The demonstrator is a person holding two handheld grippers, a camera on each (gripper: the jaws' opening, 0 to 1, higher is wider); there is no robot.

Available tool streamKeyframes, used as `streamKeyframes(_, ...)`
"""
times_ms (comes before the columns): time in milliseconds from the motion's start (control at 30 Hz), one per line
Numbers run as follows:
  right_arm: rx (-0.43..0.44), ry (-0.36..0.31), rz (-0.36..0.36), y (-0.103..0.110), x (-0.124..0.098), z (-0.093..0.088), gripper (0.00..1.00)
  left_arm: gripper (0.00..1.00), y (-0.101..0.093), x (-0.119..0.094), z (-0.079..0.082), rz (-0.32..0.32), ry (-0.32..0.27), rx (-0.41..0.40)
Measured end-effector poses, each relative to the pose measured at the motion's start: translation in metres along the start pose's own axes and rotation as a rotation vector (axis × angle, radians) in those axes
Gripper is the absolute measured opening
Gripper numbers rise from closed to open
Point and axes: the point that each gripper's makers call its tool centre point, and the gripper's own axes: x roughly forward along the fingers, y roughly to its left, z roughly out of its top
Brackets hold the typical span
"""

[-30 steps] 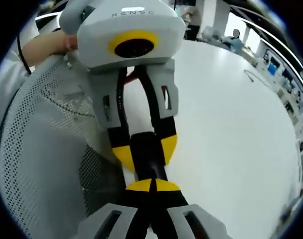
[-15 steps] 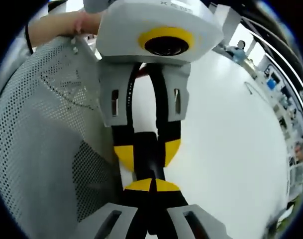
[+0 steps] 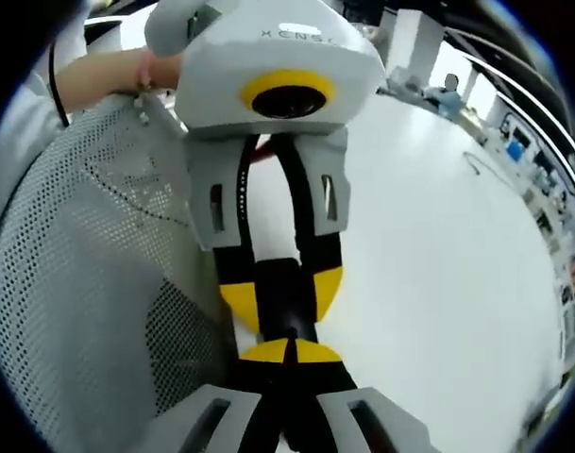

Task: Press the specified remote control buttons in sequence, fully releasing each button before pressing the next.

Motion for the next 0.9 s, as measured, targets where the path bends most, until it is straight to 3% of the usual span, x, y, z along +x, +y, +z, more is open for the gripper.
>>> streamKeyframes(167,-0.052,0.028,-0.001,-0.0002,0.0010,0.0001,0.00,0.24,0.0009,-0.0011,0.0006,-0.013,-0.030,-0.038)
streamKeyframes(533,-0.152,0.048,-0.052,-0.0025,0.0031,0.0012,0.00,0.24,0.0009,-0.0006,0.0005,-0.008,-0.019,-0.026)
streamKeyframes(633,-0.033,0.005,-0.048,-0.0036,0.0022,0.0017,0.00,0.24,0.0009,-0.0007,0.0007,-0.007,-0.018,-0.022)
streamKeyframes(800,0.156,-0.037,0.025,-0.0048,-0.0011,0.0023,0.00,0.24,0.0008,-0.0009,0.0009,-0.007,-0.019,-0.026)
streamKeyframes(900,0.145,-0.052,0.025,-0.0028,-0.0029,0.0049,0.00,0.24,-0.0001,-0.0007,0.0010,-0.010,-0.021,-0.024)
